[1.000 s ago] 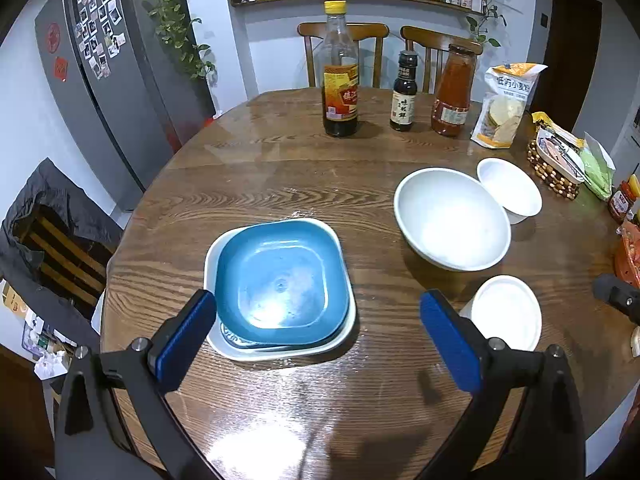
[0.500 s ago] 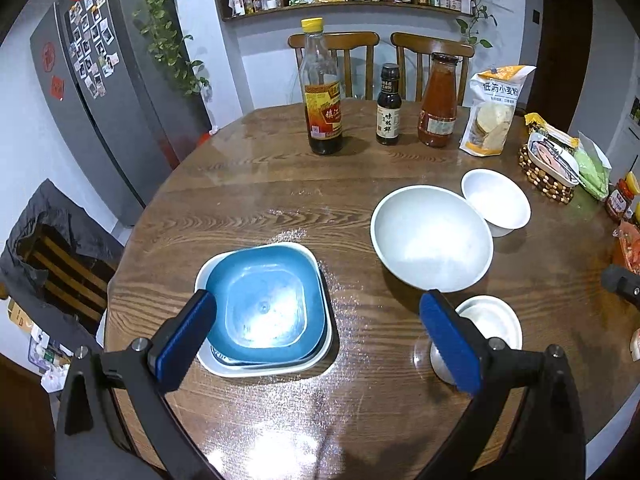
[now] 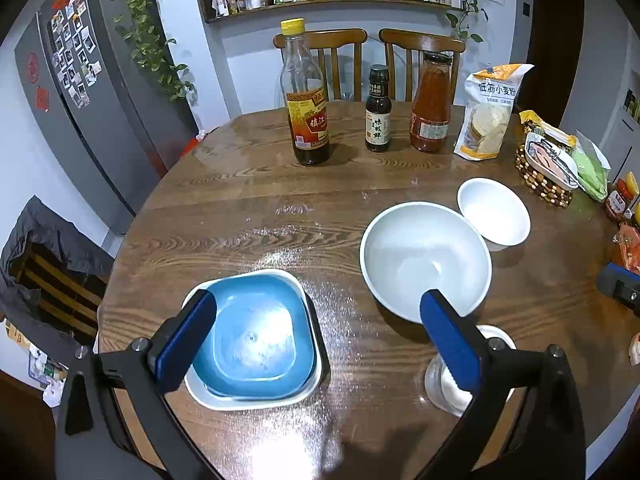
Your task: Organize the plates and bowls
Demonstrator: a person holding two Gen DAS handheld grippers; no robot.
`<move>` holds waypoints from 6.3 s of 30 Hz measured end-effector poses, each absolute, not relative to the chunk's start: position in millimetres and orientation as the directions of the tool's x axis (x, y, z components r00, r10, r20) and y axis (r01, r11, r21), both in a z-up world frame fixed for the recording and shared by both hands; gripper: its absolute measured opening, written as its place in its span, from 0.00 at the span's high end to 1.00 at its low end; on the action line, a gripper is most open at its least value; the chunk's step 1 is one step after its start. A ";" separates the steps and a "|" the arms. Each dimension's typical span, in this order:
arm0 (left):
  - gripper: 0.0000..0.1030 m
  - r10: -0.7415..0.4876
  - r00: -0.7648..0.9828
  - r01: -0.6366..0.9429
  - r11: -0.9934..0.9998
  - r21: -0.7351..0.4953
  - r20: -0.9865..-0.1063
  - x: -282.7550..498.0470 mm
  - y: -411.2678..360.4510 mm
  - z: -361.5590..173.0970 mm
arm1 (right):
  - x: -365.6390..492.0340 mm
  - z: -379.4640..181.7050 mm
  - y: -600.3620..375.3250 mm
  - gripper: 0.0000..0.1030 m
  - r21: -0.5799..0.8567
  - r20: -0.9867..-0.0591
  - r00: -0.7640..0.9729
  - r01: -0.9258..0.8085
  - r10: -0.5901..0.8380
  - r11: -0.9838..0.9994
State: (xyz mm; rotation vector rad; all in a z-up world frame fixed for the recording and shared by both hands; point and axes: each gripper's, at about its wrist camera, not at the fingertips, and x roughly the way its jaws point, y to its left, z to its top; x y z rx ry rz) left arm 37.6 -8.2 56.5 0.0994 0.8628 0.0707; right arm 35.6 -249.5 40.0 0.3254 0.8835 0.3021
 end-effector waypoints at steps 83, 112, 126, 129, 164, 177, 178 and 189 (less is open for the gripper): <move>0.77 -0.035 0.414 0.110 0.994 0.012 -0.909 131.9 -37.7 -52.1 | 123.3 -49.1 -182.2 0.75 0.454 -0.801 0.376 -0.126 0.466 0.882; 0.78 -0.042 0.545 0.119 0.993 0.028 -0.838 104.6 -40.9 0.2 | 85.5 -0.5 -198.6 0.75 0.467 -0.729 0.490 -0.155 0.478 0.871; 0.78 -0.113 0.592 0.261 0.964 0.057 -0.798 47.0 -106.5 24.6 | 10.6 16.8 -262.2 0.75 0.453 -0.715 0.581 -0.038 0.389 0.891; 0.78 -0.140 0.584 0.305 0.951 0.057 -0.800 34.2 -126.0 22.0 | -5.0 13.3 -279.5 0.75 0.446 -0.727 0.584 0.004 0.360 0.895; 0.76 -0.123 0.421 0.423 0.903 0.074 -0.899 -9.2 -207.7 -62.6 | -43.3 -50.7 -333.7 0.75 0.407 -0.846 0.423 0.119 0.325 0.905; 0.70 -0.130 0.418 0.417 0.906 0.063 -0.899 -7.2 -206.9 -63.0 | -39.1 -48.3 -331.0 0.72 0.398 -0.849 0.428 0.132 0.310 0.908; 0.67 -0.133 0.420 0.416 0.907 0.060 -0.898 -7.7 -206.2 -61.8 | -39.4 -46.8 -331.7 0.70 0.396 -0.848 0.432 0.132 0.307 0.909; 0.40 -0.155 0.520 0.394 0.916 0.075 -0.840 -17.8 -196.1 -28.9 | -43.8 -15.6 -337.0 0.61 0.402 -0.793 0.537 0.106 0.288 0.910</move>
